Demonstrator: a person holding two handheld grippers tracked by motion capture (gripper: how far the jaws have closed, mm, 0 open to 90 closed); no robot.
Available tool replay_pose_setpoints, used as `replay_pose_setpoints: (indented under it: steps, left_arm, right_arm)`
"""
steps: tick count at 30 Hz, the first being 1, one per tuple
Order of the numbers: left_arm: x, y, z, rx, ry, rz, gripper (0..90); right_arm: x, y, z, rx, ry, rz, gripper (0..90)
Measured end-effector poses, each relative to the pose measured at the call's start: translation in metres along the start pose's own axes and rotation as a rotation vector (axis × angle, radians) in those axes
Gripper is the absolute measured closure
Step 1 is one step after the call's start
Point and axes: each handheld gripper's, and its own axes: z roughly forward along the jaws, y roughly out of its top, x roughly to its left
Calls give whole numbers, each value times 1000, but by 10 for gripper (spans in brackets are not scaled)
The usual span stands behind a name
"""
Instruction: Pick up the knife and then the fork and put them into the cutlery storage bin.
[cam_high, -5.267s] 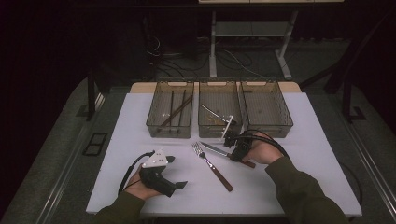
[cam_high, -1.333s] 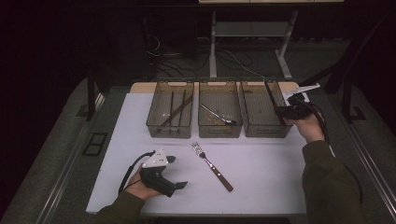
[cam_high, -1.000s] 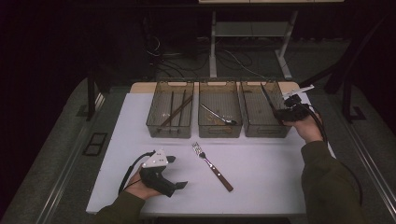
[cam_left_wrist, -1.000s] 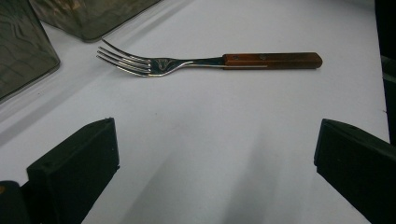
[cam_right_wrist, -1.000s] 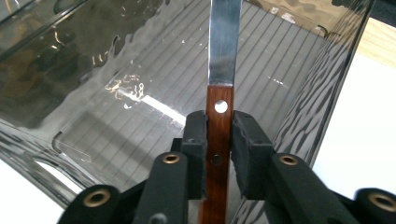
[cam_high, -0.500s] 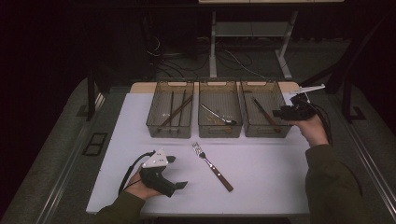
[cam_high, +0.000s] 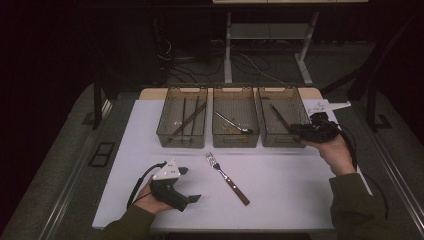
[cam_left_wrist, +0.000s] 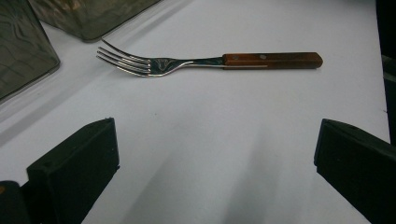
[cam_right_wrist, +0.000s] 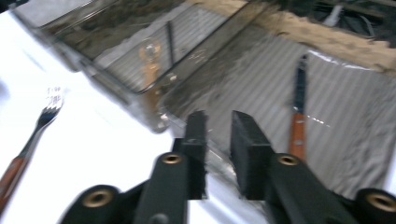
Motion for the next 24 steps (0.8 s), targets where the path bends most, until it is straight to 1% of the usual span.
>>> replay_pose_setpoints:
  steps: [3, 4, 7, 9, 12, 14, 15, 17, 24]
  left_arm:
    - [0, 0, 0, 0, -1, 1, 0]
    - [0, 0, 0, 0, -1, 1, 0]
    - [0, 0, 0, 1, 0, 1, 0]
    - [0, 0, 0, -3, 2, -1, 0]
    - [1, 0, -1, -3, 4, 0, 0]
    - [0, 0, -1, -5, 4, 0, 0]
    - [0, 0, -1, -4, 4, 1, 0]
    - [0, 0, -1, -4, 5, 0, 0]
    - [0, 0, -1, -3, 5, 1, 0]
  right_arm:
    - [10, -8, 2, 1, 31, -19, 891]
    - [13, -11, 3, -3, 44, -22, 898]
    - [22, -16, 4, -2, 69, -32, 899]
    - [29, -20, 6, -10, 80, -56, 899]
    - [40, -27, 10, 9, 106, -73, 899]
    - [50, -31, 13, 19, 118, -95, 899]
    - [55, -33, 14, 25, 133, -103, 899]
    - [67, -36, 17, 41, 149, -132, 899]
    - [100, -41, 28, 79, 223, -203, 899]
